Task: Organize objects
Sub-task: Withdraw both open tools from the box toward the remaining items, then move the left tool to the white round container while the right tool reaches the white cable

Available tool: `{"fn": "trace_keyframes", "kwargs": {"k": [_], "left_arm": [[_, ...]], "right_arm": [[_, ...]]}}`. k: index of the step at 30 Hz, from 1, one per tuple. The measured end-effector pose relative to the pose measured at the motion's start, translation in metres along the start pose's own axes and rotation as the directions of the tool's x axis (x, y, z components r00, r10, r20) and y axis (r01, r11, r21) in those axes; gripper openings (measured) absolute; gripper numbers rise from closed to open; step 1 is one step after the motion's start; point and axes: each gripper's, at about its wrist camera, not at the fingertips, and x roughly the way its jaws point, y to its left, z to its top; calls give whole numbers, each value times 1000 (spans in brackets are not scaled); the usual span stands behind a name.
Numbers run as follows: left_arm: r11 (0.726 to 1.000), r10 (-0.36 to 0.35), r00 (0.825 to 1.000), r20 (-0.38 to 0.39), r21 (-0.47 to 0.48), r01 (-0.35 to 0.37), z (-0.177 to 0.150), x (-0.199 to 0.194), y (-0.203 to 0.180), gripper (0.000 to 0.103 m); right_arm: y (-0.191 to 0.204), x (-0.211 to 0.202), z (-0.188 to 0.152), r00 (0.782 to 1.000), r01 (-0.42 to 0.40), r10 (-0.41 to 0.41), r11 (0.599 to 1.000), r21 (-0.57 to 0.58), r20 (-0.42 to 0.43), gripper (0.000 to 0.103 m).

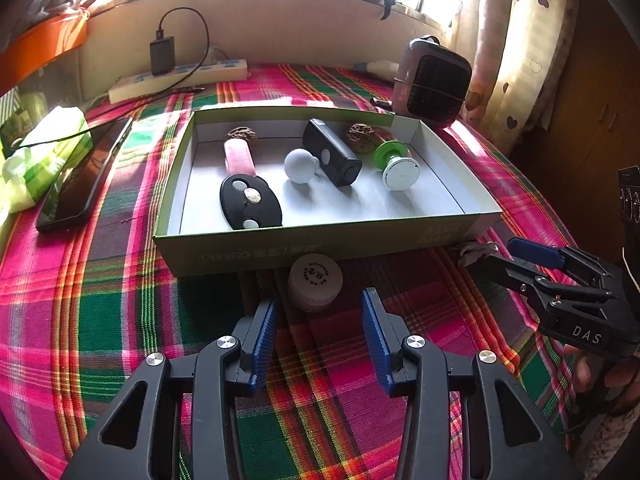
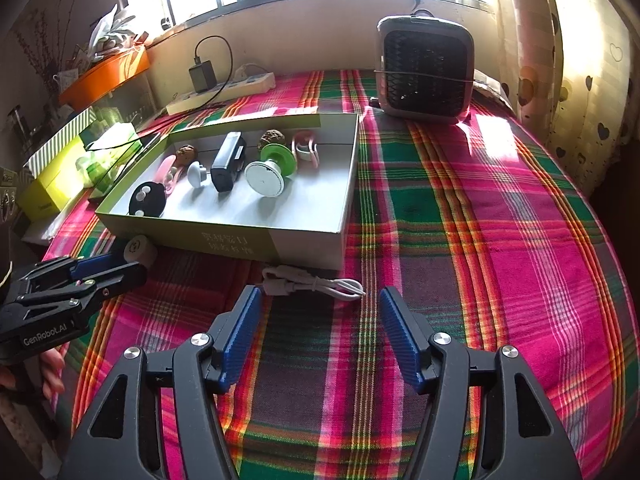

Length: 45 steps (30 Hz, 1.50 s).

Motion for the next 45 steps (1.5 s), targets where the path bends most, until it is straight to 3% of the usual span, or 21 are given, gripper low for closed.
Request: {"fn": "trace_keyframes", "kwargs": {"k": [11,20,25,32,34,38,45], "left_arm": [[1000,24,1000,9,-17,-24,3,3,-1,40],[999,45,999,6,-17,-45,3,3,-3,40],[999,46,999,4,-23,-46,2,2,-2,40],[998,52,999,2,-29,-52,1,2,-1,40],[998,54,999,3,-29,-54,1,2,-2,40],[998,55,998,2,-30,-55,1,2,-1,40],[998,59,998,-2,-29,-59,2,3,-2,40]], "right_arm": [[10,5,1,991,-130,126,982,-139,-37,62],[22,-11,-16,964,-263,250,938,-227,-86,62],[17,-5,-13,977,-212,200,951,-226,-76,62],[12,-4,0,980,-199,195,952,-232,-42,62],[13,2,3,980,-198,187,949,-246,-66,62],[14,12,4,976,-210,191,947,-242,-100,62],[28,2,-7,948,-314,287,916,-251,-138,62]]}}
